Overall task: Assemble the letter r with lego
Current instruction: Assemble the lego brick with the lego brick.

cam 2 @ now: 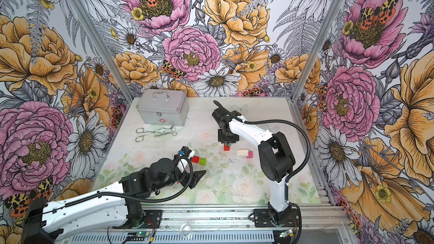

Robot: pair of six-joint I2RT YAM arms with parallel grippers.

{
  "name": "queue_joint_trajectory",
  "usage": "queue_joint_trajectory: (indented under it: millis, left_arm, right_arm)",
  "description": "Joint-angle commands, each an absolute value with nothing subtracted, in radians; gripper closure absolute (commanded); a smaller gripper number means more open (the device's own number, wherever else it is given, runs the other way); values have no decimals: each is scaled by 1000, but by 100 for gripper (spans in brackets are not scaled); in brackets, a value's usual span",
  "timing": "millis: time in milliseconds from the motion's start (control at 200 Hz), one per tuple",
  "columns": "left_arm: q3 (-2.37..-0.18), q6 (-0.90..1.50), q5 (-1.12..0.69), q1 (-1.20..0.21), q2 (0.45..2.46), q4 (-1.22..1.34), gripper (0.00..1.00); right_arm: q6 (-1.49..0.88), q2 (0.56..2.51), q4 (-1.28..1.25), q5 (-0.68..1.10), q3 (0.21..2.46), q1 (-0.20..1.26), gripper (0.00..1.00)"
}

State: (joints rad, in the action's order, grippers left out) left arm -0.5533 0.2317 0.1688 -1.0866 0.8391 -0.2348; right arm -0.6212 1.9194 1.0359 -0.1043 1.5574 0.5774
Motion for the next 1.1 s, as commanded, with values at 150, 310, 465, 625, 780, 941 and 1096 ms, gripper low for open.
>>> queue_joint_trajectory:
  millis: [150,310,465,625,780,941,1096]
  left_arm:
    - [-529,231,152,-1069,818,-225,1]
    - [-530,230,152,-1065,819,-222,1]
    - [-529,229,147,-1060,824,-221,1]
    - [-528,230,140,-1053,826,-219,1]
    - [-528,229,136,-1052,828,-216,1]
    - [-529,227,125,-1043,836,-214,1]
    - [-532,227,119,-1040,842,-211,1]
  right_arm:
    - [-643,1936,1002,-108,1571,580,74]
    - [-644,1937,999,-105,1566,579,74]
    - [-646,1939,996,-103,1560,579,74]
    - [-650,1947,993,-93,1552,577,74]
    - [-654,1947,986,-87,1537,577,74]
    - [-660,1947,980,-77,1523,577,74]
    - [-667,1940,977,-64,1504,577,74]
